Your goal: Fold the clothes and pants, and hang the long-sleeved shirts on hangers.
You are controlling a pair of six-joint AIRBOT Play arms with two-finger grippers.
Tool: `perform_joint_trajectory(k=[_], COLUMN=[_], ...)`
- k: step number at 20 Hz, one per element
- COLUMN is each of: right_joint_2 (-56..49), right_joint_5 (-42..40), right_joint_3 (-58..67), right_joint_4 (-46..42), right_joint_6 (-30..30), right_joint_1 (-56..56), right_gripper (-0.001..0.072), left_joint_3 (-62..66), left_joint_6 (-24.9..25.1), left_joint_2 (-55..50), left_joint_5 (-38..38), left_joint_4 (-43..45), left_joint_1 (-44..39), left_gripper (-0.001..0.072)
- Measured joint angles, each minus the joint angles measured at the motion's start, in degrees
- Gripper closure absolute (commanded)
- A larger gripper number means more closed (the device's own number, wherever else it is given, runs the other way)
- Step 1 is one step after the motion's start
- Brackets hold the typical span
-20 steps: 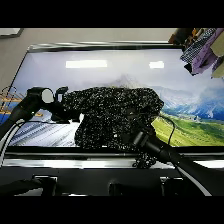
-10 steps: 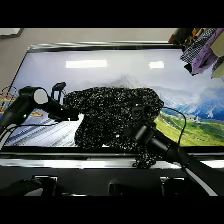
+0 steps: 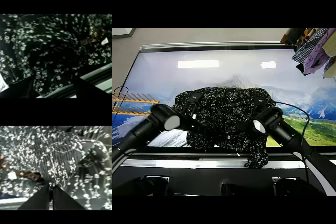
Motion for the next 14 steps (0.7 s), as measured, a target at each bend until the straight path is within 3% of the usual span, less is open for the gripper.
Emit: perform_joint_trajectory(k=[6, 14], right_joint_2=[0.0, 0.0], right_joint_5=[-1.3, -1.7], right_joint_3=[0.1, 0.1], right_joint_4=[3.5, 5.5], right_joint_6=[-0.2, 0.0], right_joint_1=[-0.6, -0.7], right_gripper=[0.0682, 0.0682], left_joint_3=[-0.2, -0.3], left_joint_6=[-6.6, -12.1], left_joint_2=[-4.5, -11.1], left_joint_5=[2.4, 7.3], left_joint_4=[4.6, 7.3], left_joint_1=[-10.1, -11.7], left_gripper=[0.0149, 0.0167])
